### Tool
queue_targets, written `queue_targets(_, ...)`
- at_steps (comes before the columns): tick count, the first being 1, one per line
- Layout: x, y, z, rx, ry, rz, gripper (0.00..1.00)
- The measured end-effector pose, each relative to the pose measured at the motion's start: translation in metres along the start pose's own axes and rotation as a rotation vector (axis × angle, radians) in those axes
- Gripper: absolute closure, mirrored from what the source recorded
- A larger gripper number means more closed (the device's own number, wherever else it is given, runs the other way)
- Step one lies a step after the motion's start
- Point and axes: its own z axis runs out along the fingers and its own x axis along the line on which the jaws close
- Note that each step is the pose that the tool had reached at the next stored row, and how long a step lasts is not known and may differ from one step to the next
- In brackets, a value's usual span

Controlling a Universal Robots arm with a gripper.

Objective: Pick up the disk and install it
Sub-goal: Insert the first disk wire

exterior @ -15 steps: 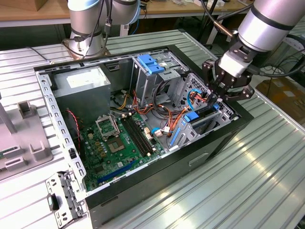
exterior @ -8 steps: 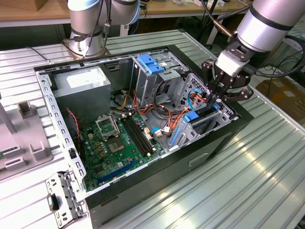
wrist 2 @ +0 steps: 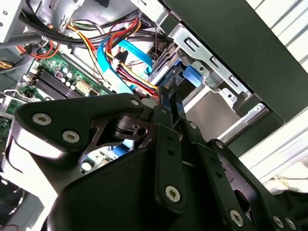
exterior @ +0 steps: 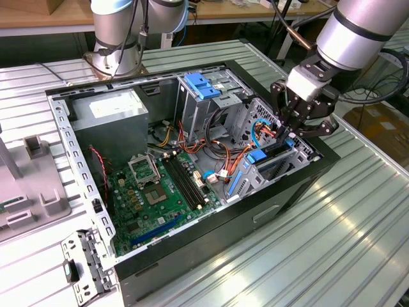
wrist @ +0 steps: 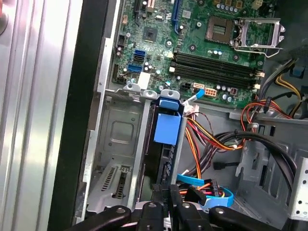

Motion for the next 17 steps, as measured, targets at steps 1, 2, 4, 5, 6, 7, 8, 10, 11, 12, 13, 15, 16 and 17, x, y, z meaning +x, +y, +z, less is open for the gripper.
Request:
queue_targets(1,0.0000,0.0001,0.0003,0.0010,0.0006,0.017,0.83)
queue_targets(2,0.0000,0.0001,0.0005,0.0019,0.0012,0.032,0.83)
queue_targets(4,0.0000,0.0002,0.0009,0.0042,0.0027,0.072,0.83)
queue_targets(5,0.0000,0.0002,0.0011,0.0051,0.0032,0.089,0.83)
queue_targets(6,0.0000,0.0003,0.0013,0.0058,0.0035,0.101,0.83)
queue_targets(7,0.0001,0.0003,0.0014,0.0069,0.0042,0.120,0.83)
queue_targets(8,0.0001,0.0003,0.0015,0.0076,0.0045,0.131,0.83)
queue_targets(10,0.0000,0.0005,0.0017,0.0091,0.0055,0.158,0.83)
queue_targets(11,0.0000,0.0005,0.0017,0.0095,0.0057,0.165,0.83)
queue_targets(12,0.0000,0.0005,0.0017,0.0096,0.0059,0.166,0.83)
queue_targets(13,0.0000,0.0005,0.0017,0.0096,0.0059,0.166,0.83)
queue_targets(15,0.0000,0.0005,0.0017,0.0097,0.0058,0.167,0.83)
queue_targets(16,0.0000,0.0005,0.0017,0.0097,0.0059,0.167,0.83)
queue_targets(17,0.0000,0.0005,0.0017,0.0097,0.0059,0.167,0.83)
